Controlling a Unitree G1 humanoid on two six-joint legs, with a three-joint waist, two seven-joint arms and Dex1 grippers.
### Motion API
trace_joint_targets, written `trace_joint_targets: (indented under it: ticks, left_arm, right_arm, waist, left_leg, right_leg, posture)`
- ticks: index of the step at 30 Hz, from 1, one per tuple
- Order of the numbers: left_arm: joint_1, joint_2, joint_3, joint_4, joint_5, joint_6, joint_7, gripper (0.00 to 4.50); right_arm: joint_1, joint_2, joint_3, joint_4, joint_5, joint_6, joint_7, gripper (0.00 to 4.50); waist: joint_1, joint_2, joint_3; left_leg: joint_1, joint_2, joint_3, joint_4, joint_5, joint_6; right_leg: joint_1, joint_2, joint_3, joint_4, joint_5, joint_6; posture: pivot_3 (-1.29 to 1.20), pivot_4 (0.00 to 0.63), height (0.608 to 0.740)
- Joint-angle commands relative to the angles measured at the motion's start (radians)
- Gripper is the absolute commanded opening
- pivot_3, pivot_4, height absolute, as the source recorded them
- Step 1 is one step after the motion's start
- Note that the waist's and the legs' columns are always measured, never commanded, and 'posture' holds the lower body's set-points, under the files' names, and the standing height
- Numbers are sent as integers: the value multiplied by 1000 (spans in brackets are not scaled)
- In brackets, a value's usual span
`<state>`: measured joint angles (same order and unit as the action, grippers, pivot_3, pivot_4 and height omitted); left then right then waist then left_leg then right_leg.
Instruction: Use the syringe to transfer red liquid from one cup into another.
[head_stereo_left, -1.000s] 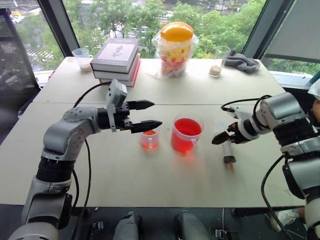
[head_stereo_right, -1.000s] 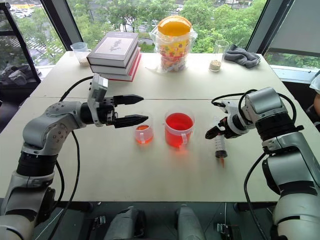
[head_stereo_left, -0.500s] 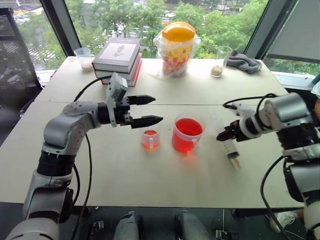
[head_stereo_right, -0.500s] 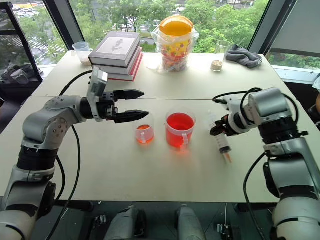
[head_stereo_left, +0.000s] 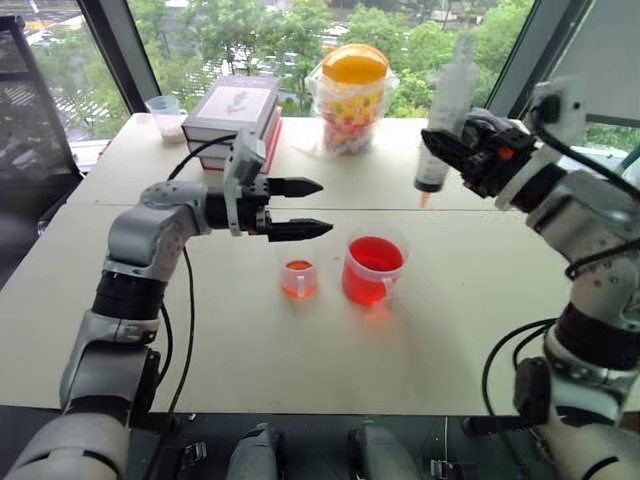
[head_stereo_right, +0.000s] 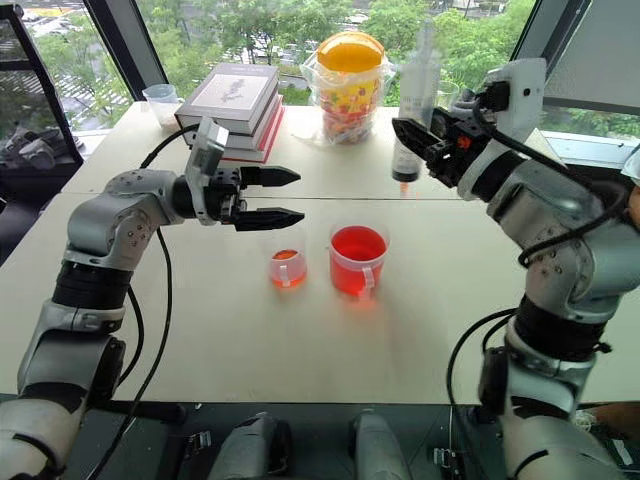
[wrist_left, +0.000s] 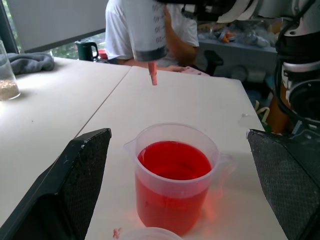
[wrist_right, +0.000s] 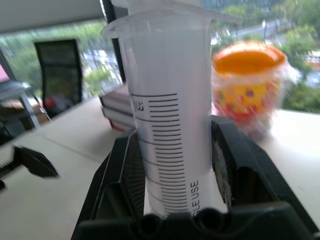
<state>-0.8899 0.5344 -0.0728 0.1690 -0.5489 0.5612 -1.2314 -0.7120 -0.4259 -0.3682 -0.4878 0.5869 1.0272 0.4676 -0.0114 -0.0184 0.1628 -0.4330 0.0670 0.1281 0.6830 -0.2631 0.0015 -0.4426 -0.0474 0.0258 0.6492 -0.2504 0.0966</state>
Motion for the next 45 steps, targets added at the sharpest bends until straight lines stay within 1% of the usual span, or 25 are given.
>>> trace_joint_targets:
  ticks: [1,4,7,10,14,21,30,37,40,45]
  left_arm:
    - [-53,-2,4,5,6,-16,-28,4500]
    - [-67,-4,2,23,16,-22,-45,4500]
    - [-85,-16,1,36,23,-23,-53,4500]
    - [-115,-43,0,61,28,-27,-54,4500]
    - [-148,-74,-9,97,51,-55,-65,4500]
    - [-222,-148,1,175,56,-72,-53,4500]
    - [-309,-256,-7,327,102,-160,-44,4500]
    - [-336,-300,0,389,115,-171,-43,4500]
    - [-334,-303,-3,392,120,-162,-52,3671]
    - [-325,-302,-4,383,122,-156,-60,1201]
  right_arm:
    - [86,55,23,-71,48,-109,14,1484]
    - [181,109,83,-80,32,-205,10,1484]
    - [269,141,160,-58,-25,-320,14,1484]
    - [344,143,231,-14,-94,-437,32,1484]
    - [393,135,277,24,-141,-525,38,1484]
    - [416,129,308,46,-170,-582,30,1484]
    - [436,112,328,48,-191,-607,31,1484]
    - [441,107,332,47,-198,-611,26,1484]
    - [440,105,331,48,-198,-611,25,1484]
    - [436,101,330,50,-194,-609,25,1484]
  waist:
    - [2,0,0]
    - [-1,0,0]
    - [-3,0,0]
    - [-3,0,0]
    - [-3,0,0]
    - [-3,0,0]
    - [-3,0,0]
    - [-2,0,0]
    - [-3,0,0]
    - [-2,0,0]
  left_leg:
    - [0,0,0,0,0,0]
    - [0,-1,0,0,0,0]
    - [0,0,0,0,0,0]
    - [0,0,-1,0,0,0]
    - [0,-1,0,1,0,0]
    - [0,-1,-1,1,0,0]
    - [0,-1,-1,1,0,0]
    - [0,-1,-1,1,0,0]
    - [0,-1,-1,1,0,0]
    - [0,-1,-1,1,0,0]
  right_leg:
    - [0,0,0,0,0,0]
    - [0,-1,0,-1,0,0]
    - [0,0,0,0,0,0]
    - [0,0,0,0,0,0]
    - [0,0,0,0,0,0]
    - [0,0,0,0,0,0]
    - [0,0,0,0,0,0]
    - [0,0,0,0,0,0]
    - [0,0,0,0,0,0]
    - [0,0,0,0,0,0]
  posture:
    - [0,150,740]
    - [0,150,740]
    - [0,150,740]
    - [0,150,740]
    - [0,150,740]
    - [0,150,740]
    - [0,150,740]
    - [0,150,740]
    - [0,150,740]
    - [0,150,740]
